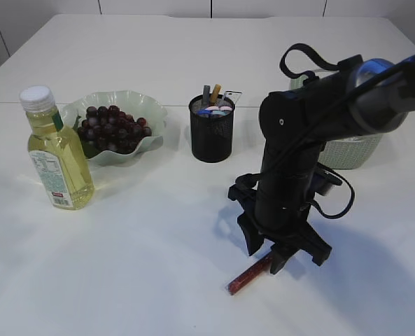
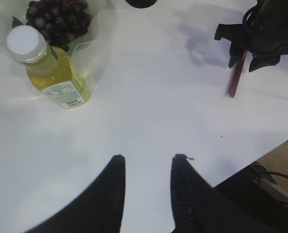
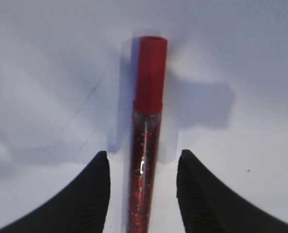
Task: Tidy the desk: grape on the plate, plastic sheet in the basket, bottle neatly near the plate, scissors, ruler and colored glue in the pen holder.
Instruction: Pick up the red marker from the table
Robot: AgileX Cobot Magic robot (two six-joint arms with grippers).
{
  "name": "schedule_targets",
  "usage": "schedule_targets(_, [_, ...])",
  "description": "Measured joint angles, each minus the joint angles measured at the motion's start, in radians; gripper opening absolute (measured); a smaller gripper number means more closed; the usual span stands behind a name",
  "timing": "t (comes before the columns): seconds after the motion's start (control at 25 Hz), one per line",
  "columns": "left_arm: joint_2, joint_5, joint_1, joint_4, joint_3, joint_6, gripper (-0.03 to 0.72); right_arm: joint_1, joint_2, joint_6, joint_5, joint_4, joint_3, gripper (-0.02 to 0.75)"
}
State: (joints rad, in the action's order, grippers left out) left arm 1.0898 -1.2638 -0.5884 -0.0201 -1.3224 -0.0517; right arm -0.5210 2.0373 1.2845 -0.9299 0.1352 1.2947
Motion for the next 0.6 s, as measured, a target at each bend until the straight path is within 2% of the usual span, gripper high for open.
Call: schedule_targets(0.6, [0.000, 0.000, 0.000, -0.002, 0.000, 0.000, 0.236, 0.000, 0.019, 0.000, 0.004, 0.010, 0.001, 0.363])
